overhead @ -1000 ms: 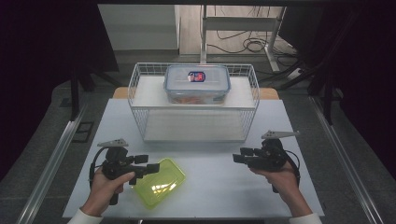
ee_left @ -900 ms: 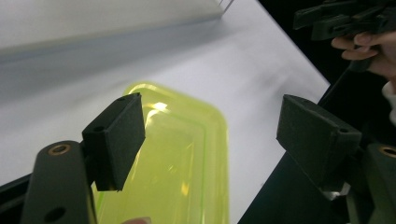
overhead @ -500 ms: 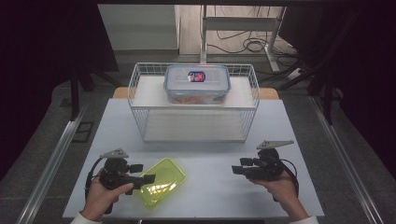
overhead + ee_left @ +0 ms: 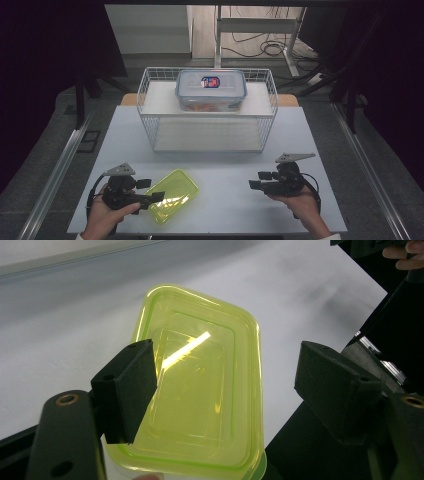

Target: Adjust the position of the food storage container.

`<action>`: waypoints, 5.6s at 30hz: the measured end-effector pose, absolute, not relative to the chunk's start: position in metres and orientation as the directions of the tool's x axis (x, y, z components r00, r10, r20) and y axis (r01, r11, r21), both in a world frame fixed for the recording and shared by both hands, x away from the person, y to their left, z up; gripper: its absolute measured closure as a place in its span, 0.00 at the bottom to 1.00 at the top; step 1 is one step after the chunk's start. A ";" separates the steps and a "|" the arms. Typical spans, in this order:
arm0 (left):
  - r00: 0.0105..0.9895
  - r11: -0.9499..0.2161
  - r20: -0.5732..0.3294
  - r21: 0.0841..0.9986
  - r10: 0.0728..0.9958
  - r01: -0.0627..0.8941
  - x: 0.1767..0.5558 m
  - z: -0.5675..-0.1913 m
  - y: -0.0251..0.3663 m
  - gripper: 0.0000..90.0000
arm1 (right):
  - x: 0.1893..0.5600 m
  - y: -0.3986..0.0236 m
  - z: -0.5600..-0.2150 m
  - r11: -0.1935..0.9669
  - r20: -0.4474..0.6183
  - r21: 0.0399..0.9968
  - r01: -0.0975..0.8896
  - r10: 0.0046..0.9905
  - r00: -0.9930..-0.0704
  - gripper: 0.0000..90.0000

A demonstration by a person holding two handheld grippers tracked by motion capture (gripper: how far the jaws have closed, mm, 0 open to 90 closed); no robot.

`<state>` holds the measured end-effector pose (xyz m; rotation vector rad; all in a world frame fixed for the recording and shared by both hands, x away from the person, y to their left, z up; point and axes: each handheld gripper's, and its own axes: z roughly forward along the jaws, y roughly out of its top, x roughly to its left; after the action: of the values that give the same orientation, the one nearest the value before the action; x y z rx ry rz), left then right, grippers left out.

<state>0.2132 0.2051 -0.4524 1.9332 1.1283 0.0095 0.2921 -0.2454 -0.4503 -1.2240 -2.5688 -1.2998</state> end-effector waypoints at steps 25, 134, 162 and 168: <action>0.724 -0.481 -0.327 0.574 0.607 0.663 0.188 -0.472 0.146 0.94 | 0.291 -0.249 -0.454 0.336 0.348 0.671 0.661 0.644 -0.681 0.44; 0.539 -0.379 -0.295 0.457 0.788 0.805 0.270 -0.501 0.149 1.00 | 0.294 -0.259 -0.453 0.304 0.362 0.670 0.677 0.663 -0.656 0.43; 0.445 -0.069 -0.553 0.571 0.704 0.818 0.246 -0.476 0.198 0.33 | 0.295 -0.252 -0.463 0.241 0.439 0.668 0.704 0.636 -0.634 0.33; 0.411 -0.006 -0.614 0.551 0.674 0.834 0.245 -0.479 0.197 0.28 | 0.293 -0.249 -0.466 0.209 0.482 0.668 0.714 0.609 -0.630 0.33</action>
<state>0.2452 0.1975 -0.4794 1.7341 1.3195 -0.2154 0.2932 -0.2493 -0.4662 -1.2940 -2.3524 -1.4007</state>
